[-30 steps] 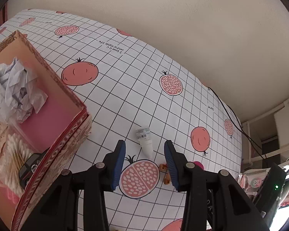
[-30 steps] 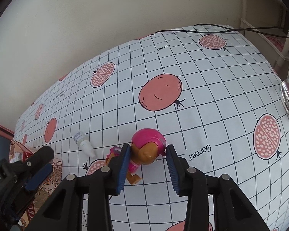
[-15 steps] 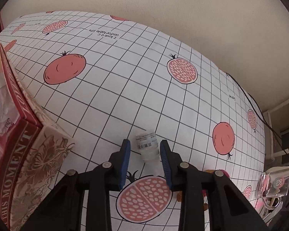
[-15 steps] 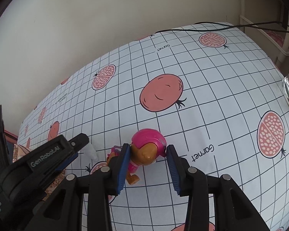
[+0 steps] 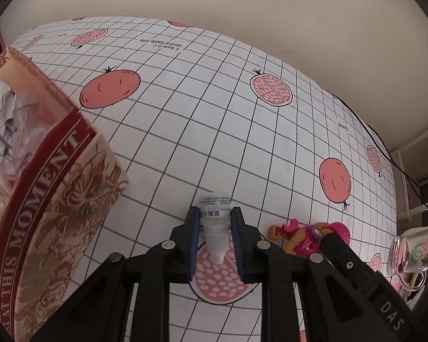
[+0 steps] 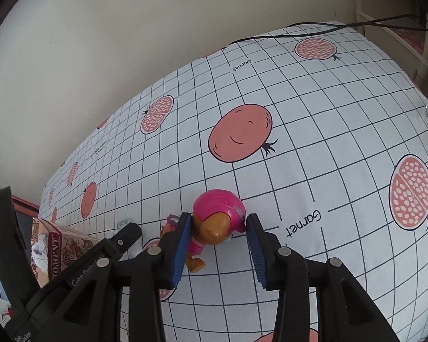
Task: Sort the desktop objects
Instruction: 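Grasp the white bottle with the left tool while the right tool grasps the pink dog figurine, then lift and carry the bottle and dog figurine over the pink box with both tools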
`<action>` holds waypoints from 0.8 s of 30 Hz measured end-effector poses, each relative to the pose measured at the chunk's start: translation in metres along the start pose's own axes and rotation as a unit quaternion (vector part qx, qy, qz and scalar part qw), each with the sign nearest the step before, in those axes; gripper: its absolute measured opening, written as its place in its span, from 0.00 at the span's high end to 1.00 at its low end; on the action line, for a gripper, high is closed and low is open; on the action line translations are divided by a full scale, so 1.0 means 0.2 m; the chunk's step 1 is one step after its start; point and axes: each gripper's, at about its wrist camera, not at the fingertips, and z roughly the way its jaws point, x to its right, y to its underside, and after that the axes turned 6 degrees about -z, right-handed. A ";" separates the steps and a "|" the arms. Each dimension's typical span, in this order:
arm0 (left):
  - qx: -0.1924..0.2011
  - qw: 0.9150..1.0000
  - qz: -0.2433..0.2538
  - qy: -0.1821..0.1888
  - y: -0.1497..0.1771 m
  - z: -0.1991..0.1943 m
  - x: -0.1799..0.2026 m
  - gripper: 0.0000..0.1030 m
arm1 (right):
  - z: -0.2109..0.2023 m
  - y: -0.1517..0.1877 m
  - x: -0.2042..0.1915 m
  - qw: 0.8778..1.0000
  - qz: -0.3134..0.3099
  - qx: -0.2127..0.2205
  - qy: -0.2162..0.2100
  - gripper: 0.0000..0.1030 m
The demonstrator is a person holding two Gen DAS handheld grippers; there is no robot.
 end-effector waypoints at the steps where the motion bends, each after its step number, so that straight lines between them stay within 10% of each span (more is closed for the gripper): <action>1: -0.003 1.000 -0.002 0.001 0.01 -0.01 -0.01 0.78 | 0.00 0.00 0.01 1.000 0.004 -0.003 -0.004 0.60; 24: -0.015 0.999 -0.035 0.012 0.15 -0.23 -0.18 0.78 | -0.23 -0.05 0.06 1.000 0.018 -0.003 -0.026 0.60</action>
